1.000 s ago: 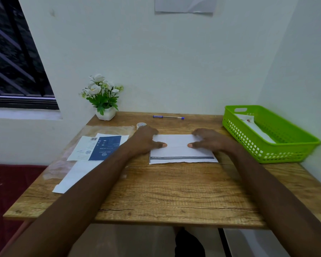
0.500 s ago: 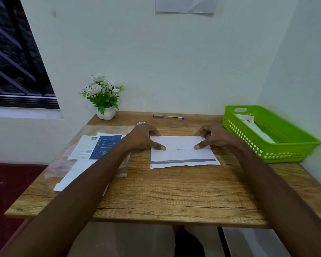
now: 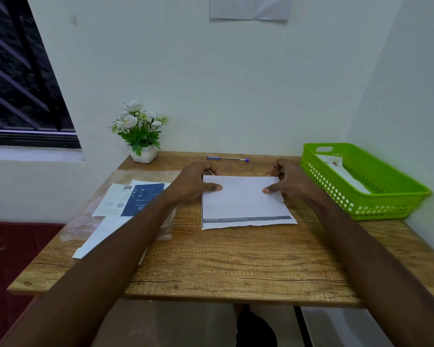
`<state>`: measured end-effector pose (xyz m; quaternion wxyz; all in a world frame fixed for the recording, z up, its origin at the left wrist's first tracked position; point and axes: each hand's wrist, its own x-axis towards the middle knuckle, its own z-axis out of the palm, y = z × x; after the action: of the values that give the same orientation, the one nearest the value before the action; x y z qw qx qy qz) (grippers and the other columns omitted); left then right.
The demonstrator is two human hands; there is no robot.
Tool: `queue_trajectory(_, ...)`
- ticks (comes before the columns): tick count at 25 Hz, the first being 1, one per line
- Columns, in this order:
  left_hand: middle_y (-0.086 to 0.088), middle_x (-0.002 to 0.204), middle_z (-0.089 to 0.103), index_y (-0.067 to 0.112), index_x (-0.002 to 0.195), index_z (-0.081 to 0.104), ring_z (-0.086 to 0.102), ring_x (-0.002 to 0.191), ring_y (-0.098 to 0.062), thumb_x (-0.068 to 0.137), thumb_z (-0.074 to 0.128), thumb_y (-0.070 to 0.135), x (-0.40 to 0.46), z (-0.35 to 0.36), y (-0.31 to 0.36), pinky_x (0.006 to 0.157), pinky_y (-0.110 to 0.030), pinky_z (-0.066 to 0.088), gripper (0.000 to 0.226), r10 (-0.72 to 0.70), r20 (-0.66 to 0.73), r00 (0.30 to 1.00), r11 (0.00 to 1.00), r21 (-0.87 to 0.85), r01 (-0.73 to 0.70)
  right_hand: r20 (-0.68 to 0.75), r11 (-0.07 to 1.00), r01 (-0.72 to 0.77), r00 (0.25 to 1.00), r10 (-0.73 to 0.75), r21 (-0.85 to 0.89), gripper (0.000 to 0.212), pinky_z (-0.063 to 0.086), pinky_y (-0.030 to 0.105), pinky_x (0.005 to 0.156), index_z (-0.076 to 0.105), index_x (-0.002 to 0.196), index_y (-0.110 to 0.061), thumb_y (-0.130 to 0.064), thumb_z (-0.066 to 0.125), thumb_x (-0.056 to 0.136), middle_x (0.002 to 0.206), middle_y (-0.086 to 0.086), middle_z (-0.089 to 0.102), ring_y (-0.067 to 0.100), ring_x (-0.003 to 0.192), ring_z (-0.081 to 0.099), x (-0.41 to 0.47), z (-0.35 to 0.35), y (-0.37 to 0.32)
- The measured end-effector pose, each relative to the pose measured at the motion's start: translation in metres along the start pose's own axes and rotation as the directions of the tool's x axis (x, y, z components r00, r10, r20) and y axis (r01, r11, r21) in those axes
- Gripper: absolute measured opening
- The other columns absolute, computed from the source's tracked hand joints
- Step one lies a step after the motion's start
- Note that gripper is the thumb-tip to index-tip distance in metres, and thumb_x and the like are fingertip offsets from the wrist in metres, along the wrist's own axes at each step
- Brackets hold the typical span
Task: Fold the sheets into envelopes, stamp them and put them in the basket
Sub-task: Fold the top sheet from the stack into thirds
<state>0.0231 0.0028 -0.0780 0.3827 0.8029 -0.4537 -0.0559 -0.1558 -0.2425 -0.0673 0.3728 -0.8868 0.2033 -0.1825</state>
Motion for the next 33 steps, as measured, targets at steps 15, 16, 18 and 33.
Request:
queue_trajectory(15, -0.003, 0.113, 0.078, 0.012, 0.115, 0.078, 0.07, 0.101, -0.015, 0.094, 0.07, 0.01, -0.01, -0.001, 0.012, 0.092, -0.029, 0.055, 0.023, 0.215, -0.166, 0.962, 0.963, 0.197, -0.181, -0.222, 0.978, 0.132, 0.961, -0.167, -0.164, 0.012, 0.053, 0.029, 0.07, 0.077, 0.072, -0.023, -0.013, 0.082, 0.07, 0.072, -0.008, 0.074, 0.01, 0.071, 0.068, -0.003, 0.005, -0.006)
queue_trajectory(16, -0.002, 0.113, 0.078, 0.014, 0.115, 0.079, 0.07, 0.101, -0.015, 0.094, 0.07, 0.01, -0.01, 0.0, 0.012, 0.094, -0.032, 0.055, 0.024, 0.221, -0.161, 0.962, 0.959, 0.217, -0.184, -0.19, 0.972, 0.126, 0.968, -0.164, -0.196, 0.012, 0.054, 0.028, 0.071, 0.079, 0.075, -0.023, -0.012, 0.08, 0.071, 0.073, -0.009, 0.074, 0.009, 0.072, 0.069, -0.004, 0.006, -0.006)
queue_trajectory(18, 0.001, 0.113, 0.078, 0.019, 0.115, 0.079, 0.07, 0.102, -0.013, 0.093, 0.069, 0.011, -0.009, 0.0, 0.011, 0.093, -0.033, 0.056, 0.025, 0.216, -0.153, 0.964, 0.953, 0.246, -0.175, -0.134, 0.958, 0.114, 0.979, -0.154, -0.264, 0.012, 0.056, 0.031, 0.075, 0.081, 0.081, -0.021, -0.012, 0.078, 0.073, 0.078, -0.006, 0.075, 0.011, 0.076, 0.069, -0.005, 0.009, -0.007)
queue_trajectory(33, 0.007, 0.133, 0.068, 0.029, 0.129, 0.07, 0.059, 0.122, -0.012, 0.092, 0.065, 0.056, -0.01, 0.015, 0.009, 0.099, -0.032, 0.047, 0.046, 0.052, 0.028, 0.998, 0.926, 0.372, -0.059, 0.131, 0.89, 0.144, 0.987, -0.097, -0.432, 0.032, 0.053, 0.041, 0.091, 0.074, 0.102, -0.035, -0.038, 0.071, 0.07, 0.109, -0.008, 0.066, 0.015, 0.103, 0.061, -0.013, 0.02, -0.018)
